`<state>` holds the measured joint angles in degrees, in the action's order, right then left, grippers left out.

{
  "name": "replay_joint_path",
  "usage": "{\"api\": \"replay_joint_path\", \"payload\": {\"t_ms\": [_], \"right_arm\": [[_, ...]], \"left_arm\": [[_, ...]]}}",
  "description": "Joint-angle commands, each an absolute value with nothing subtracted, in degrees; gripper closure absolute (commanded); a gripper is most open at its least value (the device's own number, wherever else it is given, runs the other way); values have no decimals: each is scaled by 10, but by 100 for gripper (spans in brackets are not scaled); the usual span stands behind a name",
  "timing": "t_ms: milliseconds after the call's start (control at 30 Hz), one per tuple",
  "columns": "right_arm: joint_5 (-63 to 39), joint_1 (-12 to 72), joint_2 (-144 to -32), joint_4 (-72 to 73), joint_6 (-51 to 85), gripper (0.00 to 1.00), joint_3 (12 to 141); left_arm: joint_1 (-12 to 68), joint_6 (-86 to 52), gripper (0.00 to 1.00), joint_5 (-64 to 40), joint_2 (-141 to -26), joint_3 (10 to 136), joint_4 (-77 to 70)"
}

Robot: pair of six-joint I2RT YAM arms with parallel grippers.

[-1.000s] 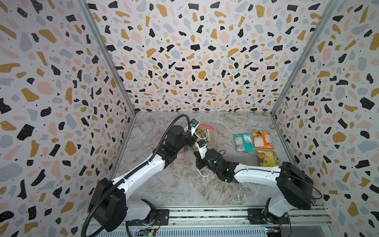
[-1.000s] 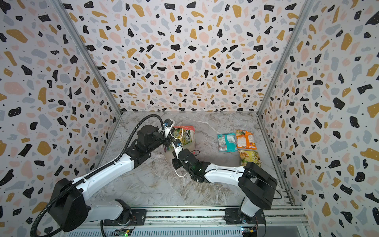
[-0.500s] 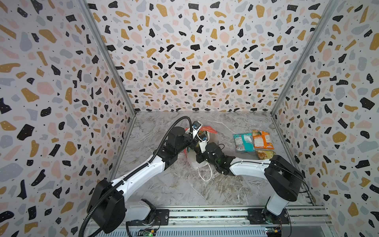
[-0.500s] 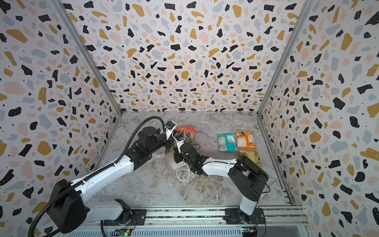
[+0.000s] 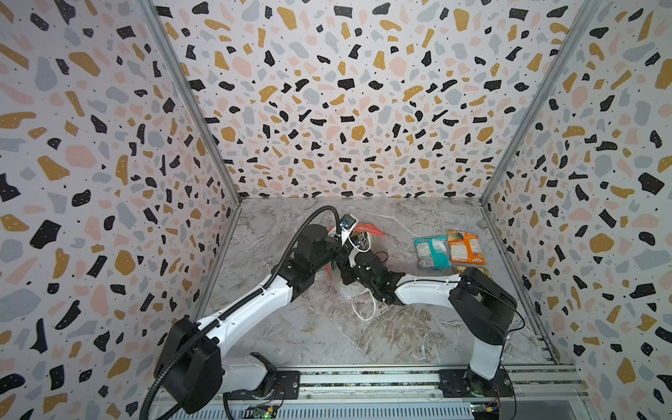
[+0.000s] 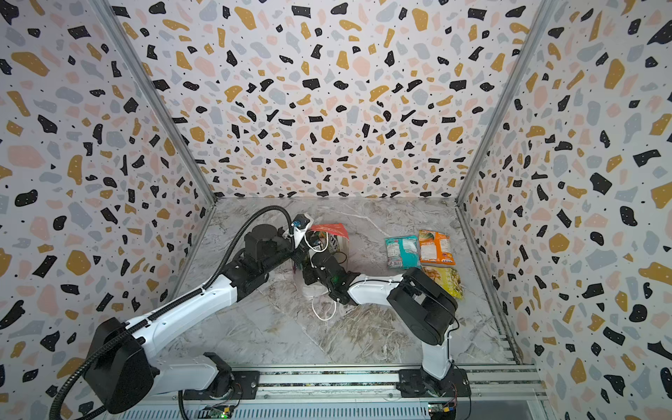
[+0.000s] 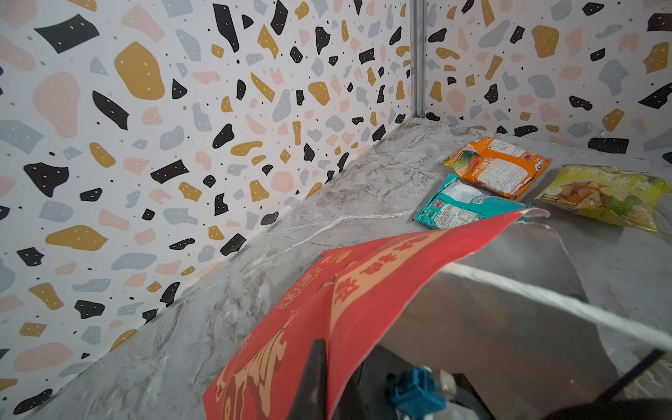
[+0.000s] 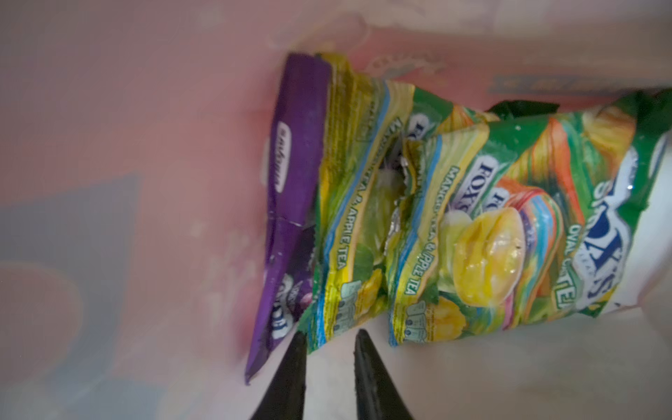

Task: Take the snacks out of the paper bag
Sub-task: Pick up the snack from the paper bag.

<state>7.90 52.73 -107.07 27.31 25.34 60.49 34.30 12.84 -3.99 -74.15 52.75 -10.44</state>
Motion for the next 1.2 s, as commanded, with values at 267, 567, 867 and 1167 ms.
{"api": "replay_joint_path", "payload": {"t_ms": [267, 567, 867, 1167], "right_arm": [[162, 514, -1141, 162, 304, 66, 721], [195, 507, -1180, 111, 343, 79, 765], [183, 506, -1151, 137, 325, 100, 741], [155, 530, -1075, 211, 256, 100, 667]], "left_arm": [[345, 129, 100, -59, -735, 528, -135], [345, 129, 100, -63, -735, 527, -137], [345, 129, 100, -50, -735, 519, -140], [345, 129, 100, -26, -733, 513, -140]]}}
